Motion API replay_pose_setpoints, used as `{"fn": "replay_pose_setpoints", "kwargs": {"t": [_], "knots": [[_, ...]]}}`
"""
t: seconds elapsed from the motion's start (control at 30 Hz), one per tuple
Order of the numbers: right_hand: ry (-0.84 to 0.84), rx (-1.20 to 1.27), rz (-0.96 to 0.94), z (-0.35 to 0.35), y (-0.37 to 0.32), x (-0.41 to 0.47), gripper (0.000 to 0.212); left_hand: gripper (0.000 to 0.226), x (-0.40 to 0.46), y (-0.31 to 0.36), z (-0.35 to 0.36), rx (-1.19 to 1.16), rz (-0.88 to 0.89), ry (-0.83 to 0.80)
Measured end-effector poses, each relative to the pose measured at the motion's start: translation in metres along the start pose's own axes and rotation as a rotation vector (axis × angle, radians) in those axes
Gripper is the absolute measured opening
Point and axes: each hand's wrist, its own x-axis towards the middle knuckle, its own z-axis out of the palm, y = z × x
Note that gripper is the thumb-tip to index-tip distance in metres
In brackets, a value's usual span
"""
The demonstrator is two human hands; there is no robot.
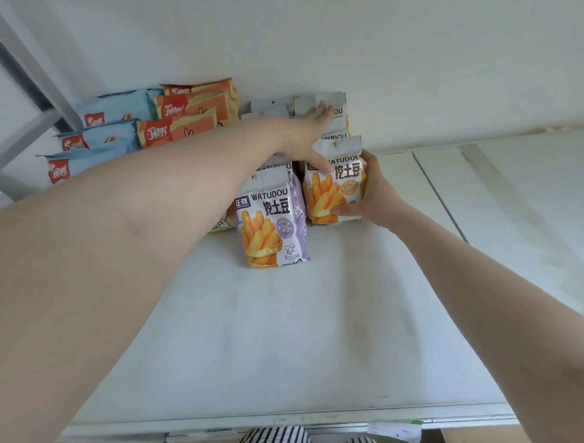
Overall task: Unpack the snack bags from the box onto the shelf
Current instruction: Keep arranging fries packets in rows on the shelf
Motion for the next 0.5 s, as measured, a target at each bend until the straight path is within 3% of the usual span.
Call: {"fn": "replay_pose_setpoints", "kwargs": {"t": [0.13,0.37,0.43,0.5], "knots": [[0.162,0.136,0.023,0.029,0.004,-0.022,0.111,0.127,-0.001,0.003,0.000,0.046,0.011,-0.005],[-0.009,0.142,-0.107,0.046,0.022,0.005,0.148,0.130,-0.004,0.001,0.004,0.099,0.053,-0.021],[0.030,0.155,-0.094,0.044,0.012,-0.007,0.140,0.129,-0.006,0.001,0.006,0.079,0.070,0.012],[0.086,0.160,-0.050,0.043,0.004,-0.023,0.117,0.129,-0.009,0.000,0.007,0.062,0.074,0.043]]}}
